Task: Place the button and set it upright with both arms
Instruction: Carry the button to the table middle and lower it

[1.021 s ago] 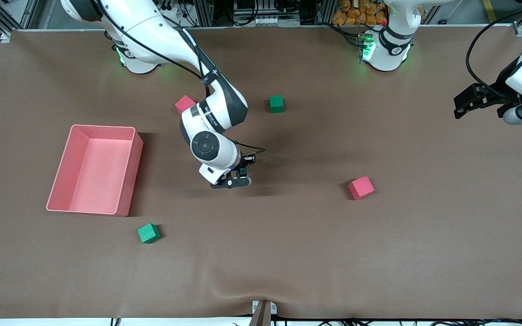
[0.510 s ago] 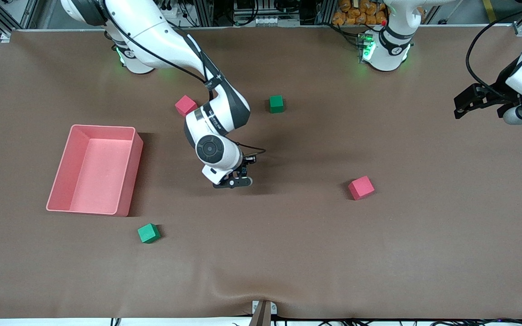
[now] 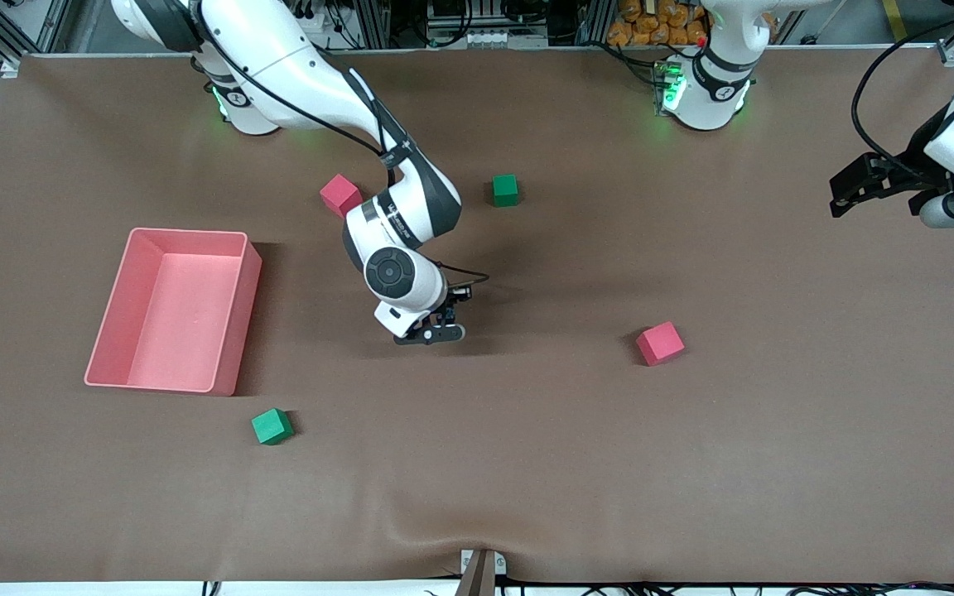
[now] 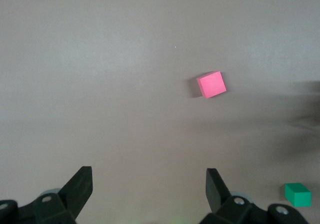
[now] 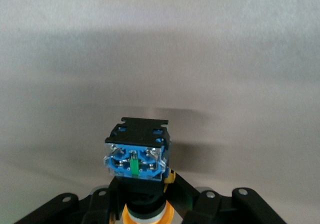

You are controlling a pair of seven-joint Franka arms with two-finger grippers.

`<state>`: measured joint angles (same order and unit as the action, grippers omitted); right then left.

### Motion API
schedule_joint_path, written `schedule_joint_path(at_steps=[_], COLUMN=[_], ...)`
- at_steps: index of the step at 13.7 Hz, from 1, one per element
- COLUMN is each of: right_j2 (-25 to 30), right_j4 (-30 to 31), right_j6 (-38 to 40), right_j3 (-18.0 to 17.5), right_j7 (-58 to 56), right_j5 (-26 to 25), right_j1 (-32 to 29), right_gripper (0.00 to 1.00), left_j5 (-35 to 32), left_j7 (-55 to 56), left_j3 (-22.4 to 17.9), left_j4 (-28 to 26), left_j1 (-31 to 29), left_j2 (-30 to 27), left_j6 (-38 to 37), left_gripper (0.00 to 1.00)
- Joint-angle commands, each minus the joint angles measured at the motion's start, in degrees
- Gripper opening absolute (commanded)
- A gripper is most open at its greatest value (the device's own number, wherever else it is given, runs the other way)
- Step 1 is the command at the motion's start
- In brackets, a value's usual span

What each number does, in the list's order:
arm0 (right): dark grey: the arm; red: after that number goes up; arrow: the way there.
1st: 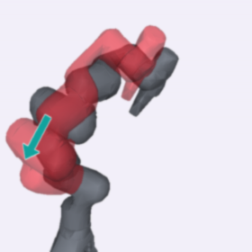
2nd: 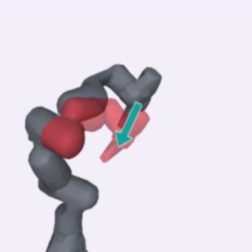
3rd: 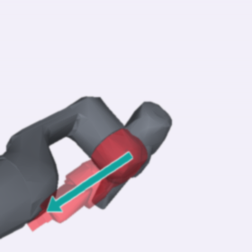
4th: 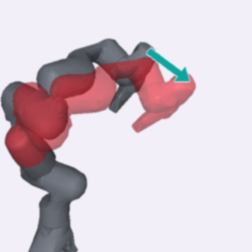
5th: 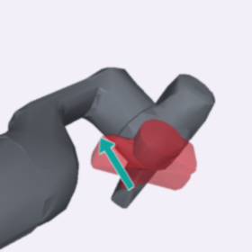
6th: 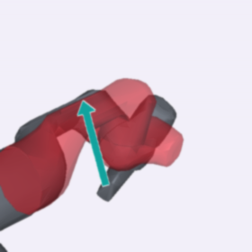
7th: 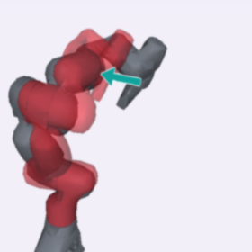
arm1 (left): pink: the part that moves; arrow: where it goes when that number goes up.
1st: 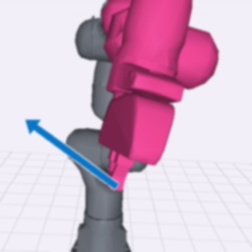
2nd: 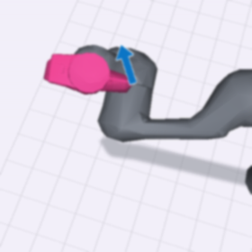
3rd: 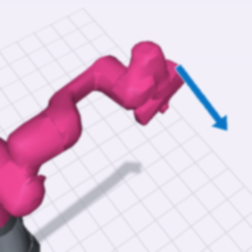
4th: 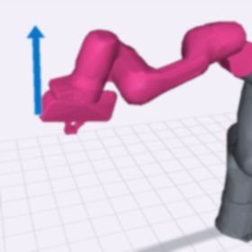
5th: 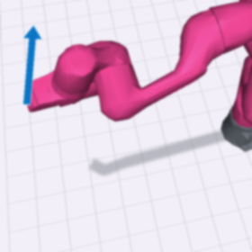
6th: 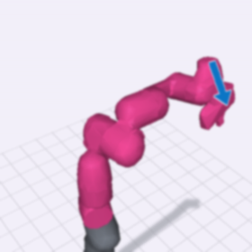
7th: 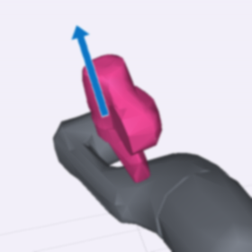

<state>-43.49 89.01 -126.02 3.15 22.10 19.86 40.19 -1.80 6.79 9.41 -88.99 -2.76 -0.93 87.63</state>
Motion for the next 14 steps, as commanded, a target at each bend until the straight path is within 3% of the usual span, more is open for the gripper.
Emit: schedule_joint_path(at_steps=[1, 2, 5, 10, 14], right_j2=[-1.68, -1.68, -1.59, 0.42, 7.35], right_j4=[-1.56, -1.56, -1.56, -1.56, -1.56], right_j6=[-1.24, -1.24, -1.24, -0.63, -0.02], right_j3=[0.72, 0.72, 0.72, 0.72, 1.42], right_j7=[-0.03, -0.12, -0.04, 0.05, -0.39], right_j5=[1.41, 1.41, 1.33, 1.23, -0.42], right_j1=[0.86, 0.86, 0.77, 0.33, -0.72], right_gripper=[0.41, 0.48, 0.87, 1.0, 1.0], left_j5=[0.66, 0.66, 0.66, 0.66, 0.66], left_j7=[0.24, 0.24, 0.24, 0.24, 0.51], left_j3=[0.0, 0.0, 0.08, 0.08, 0.08], left_j4=[0.39, 0.39, 0.39, 0.39, 0.31], left_j1=[0.12, 0.12, 0.3, 0.39, 1.18], left_j2=[0.05, 0.05, 0.05, 0.13, 0.84], left_j6=[0.09, 0.09, 0.09, 0.09, 0.09], left_gripper=[1.0, 1.0, 1.0, 1.0, 1.0])
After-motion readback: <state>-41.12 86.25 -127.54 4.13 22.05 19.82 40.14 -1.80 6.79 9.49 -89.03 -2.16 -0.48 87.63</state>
